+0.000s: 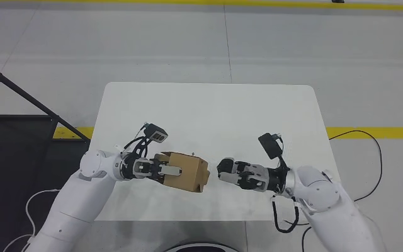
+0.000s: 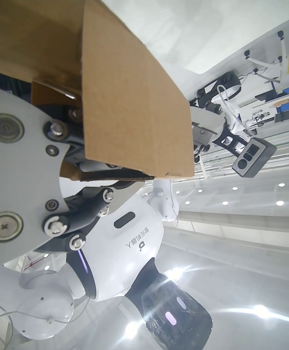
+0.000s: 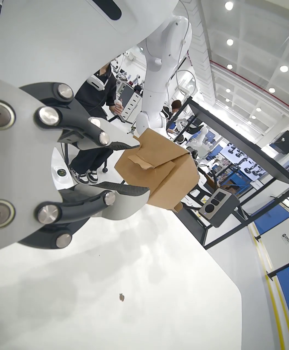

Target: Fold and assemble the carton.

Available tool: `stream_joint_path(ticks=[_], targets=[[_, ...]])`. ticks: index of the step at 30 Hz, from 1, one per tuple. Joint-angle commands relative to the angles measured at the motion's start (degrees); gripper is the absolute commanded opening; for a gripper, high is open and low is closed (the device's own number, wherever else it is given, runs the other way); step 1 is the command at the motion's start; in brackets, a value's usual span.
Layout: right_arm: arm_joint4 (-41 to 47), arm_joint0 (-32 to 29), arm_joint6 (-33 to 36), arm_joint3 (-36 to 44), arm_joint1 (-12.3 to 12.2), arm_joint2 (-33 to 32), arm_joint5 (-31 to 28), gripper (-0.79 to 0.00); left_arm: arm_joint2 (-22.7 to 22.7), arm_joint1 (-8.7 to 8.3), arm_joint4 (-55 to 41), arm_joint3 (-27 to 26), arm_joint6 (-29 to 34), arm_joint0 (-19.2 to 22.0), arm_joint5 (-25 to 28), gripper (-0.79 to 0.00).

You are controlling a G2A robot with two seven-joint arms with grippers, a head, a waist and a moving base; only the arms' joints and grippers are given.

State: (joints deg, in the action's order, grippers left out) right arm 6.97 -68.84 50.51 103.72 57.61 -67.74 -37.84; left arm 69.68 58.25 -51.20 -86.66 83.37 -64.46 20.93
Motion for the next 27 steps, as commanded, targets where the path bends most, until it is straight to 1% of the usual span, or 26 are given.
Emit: stream_joint_path(ticks=[1,8,14,27], targets=[[-0.26,0.71,0.2,-0.03,0.1,0.71,0.88,-0.465,0.07,0.14,0.15,-0.05,-0.01,0.0,0.01,-0.785],[-0.72,1.76,0.24,-0.51,0.27,1.98,1.81,-0.489,0.61,0.53,0.17,-0.24,0.22,-0.27,-0.22,-0.785],[-0.95,2.73,0.77,-0.77,0.42,3.21,2.74,-0.551,1.02,0.88,0.07,-0.36,0.42,-0.48,-0.42,-0.785],[-0.43,4.98,1.0,-2.5,0.81,5.14,2.92,-0.576,1.58,1.64,0.31,-0.21,1.14,-0.53,-1.14,-0.785]])
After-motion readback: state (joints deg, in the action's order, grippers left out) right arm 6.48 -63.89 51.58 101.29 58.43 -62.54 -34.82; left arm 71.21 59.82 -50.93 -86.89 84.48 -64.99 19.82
